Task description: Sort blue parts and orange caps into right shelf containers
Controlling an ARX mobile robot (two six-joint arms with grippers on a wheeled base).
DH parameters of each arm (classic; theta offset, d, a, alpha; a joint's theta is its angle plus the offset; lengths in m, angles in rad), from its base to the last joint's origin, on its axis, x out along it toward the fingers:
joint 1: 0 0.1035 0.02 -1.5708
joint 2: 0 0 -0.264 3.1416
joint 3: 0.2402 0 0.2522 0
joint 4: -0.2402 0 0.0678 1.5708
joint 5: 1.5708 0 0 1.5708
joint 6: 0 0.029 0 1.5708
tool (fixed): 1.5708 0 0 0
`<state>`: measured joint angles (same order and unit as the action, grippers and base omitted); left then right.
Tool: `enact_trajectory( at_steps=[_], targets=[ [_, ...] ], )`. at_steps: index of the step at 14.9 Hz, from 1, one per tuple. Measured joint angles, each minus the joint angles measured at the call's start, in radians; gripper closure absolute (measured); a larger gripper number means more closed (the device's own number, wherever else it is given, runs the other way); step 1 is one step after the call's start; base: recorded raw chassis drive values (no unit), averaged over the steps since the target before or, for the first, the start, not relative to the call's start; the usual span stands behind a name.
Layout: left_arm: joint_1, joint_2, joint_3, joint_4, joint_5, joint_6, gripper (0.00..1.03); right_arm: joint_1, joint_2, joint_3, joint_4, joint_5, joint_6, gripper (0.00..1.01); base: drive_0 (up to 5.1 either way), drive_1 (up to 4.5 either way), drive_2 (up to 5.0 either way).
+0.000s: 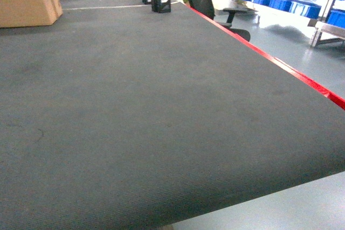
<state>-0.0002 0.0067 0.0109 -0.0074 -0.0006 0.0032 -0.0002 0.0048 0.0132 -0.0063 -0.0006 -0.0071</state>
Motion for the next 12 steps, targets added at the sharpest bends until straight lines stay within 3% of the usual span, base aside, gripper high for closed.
enact_trajectory(
  at_steps=[12],
  targets=[
    [0.000,0.000,0.000,0.000,0.000,0.000,0.60,0.000,0.000,0.000,0.000,0.000,0.000,0.57,-1.6,-1.62,-1.6]
  ],
)
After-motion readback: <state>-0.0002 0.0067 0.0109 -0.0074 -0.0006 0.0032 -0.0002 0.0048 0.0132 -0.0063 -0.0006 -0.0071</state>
